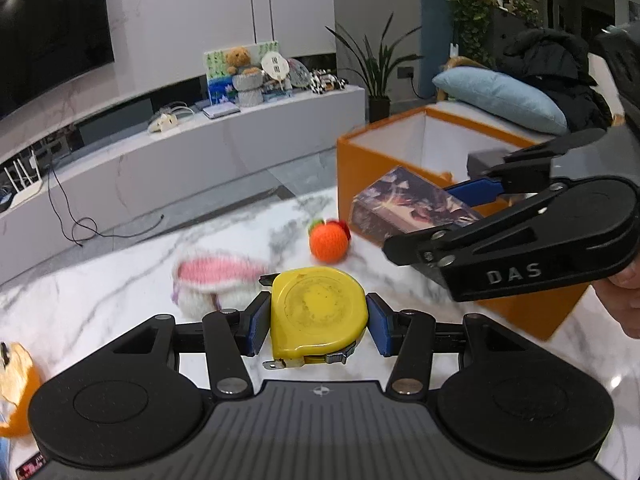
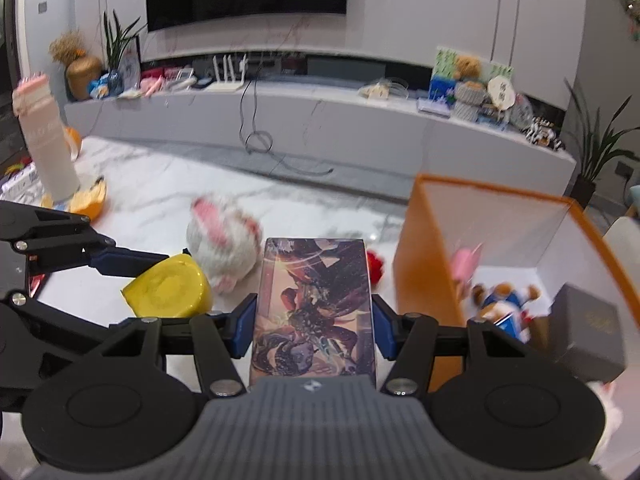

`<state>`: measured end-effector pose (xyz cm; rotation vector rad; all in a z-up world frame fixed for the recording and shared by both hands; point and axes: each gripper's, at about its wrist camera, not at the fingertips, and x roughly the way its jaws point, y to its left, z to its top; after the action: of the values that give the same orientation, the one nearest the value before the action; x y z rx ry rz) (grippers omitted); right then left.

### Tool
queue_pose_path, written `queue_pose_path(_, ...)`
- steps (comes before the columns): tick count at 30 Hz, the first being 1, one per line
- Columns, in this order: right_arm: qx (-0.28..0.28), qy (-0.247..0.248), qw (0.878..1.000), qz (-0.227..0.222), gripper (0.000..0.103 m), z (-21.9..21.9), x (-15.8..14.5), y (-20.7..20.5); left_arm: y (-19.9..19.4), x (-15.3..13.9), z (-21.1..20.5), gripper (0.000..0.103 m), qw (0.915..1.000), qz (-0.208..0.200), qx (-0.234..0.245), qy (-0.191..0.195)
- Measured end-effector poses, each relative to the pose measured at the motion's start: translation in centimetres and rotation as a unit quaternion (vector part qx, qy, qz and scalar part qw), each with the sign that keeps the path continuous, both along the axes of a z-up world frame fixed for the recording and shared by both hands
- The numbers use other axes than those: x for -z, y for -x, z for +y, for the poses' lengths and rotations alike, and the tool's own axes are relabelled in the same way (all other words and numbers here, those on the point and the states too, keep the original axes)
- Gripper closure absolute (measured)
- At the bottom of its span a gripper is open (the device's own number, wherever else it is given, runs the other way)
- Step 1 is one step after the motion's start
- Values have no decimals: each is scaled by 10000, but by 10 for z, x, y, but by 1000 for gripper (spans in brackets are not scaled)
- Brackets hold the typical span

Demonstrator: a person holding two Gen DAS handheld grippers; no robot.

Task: Organize objects
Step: 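Lift tape measure and card box and carry them toward the orange box, then lower tape measure and card box over the orange box opening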

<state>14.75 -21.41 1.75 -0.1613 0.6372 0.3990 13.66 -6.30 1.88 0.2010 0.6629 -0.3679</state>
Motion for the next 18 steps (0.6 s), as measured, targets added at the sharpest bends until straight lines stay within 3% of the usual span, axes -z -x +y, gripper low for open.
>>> queue_pose_path(14, 612, -599, 9941, -671, 43, -63, -65, 4, -12, -48, -60, 45, 9985, -429, 314, -99)
queue_pose_path(18, 876, -765, 9896, -843, 43, -89, -80, 6, -19, -62, -84, 45, 9981, -517, 335, 58)
